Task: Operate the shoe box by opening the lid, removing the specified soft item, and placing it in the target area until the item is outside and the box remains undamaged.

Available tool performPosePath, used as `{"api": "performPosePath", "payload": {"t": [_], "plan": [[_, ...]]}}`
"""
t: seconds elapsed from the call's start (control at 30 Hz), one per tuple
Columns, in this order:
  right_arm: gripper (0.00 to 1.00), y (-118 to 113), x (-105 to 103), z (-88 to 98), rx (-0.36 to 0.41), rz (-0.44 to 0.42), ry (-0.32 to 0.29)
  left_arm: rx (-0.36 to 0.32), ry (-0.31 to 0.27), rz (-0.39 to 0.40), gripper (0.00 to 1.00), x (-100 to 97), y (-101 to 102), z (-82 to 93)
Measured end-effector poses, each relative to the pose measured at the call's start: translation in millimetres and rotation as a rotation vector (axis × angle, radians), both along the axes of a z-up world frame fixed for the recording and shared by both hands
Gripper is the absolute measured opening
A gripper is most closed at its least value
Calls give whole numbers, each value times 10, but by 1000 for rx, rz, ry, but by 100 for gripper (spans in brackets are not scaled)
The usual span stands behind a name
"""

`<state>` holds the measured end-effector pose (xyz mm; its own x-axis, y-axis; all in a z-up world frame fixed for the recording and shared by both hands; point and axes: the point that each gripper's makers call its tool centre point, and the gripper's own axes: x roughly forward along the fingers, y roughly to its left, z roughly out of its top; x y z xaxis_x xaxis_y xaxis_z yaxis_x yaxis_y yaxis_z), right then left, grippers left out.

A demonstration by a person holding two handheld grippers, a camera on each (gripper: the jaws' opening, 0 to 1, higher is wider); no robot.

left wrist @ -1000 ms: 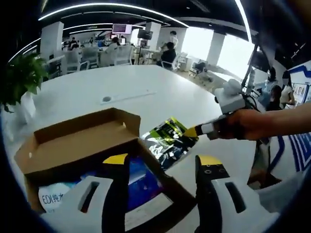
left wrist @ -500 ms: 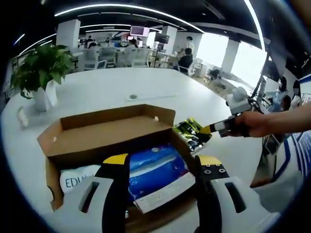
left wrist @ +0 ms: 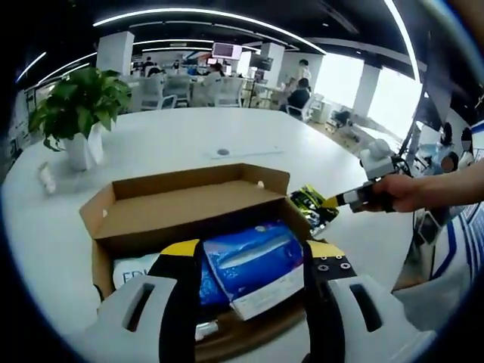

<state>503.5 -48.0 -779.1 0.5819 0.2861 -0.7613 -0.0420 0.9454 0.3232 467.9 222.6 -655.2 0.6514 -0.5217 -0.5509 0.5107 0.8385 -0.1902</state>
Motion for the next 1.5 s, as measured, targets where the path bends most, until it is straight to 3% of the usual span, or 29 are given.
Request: {"api": "performPosePath", "payload": {"t": [0.27,0.73,0.97,1.5], "plan": [[2,-56,-14,42,-10,2,-9,9,5,14,52,-37,51,-5],[9,58,-178,330,6,4,-52,-1,-9,13,55,-66,117,77],[14,158,-207,502,30,25,-101,-14,-12,30,55,-72,243,121],[18,246,-311,673,9,39,-142,-31,-29,52,55,-95,503,214]]}}
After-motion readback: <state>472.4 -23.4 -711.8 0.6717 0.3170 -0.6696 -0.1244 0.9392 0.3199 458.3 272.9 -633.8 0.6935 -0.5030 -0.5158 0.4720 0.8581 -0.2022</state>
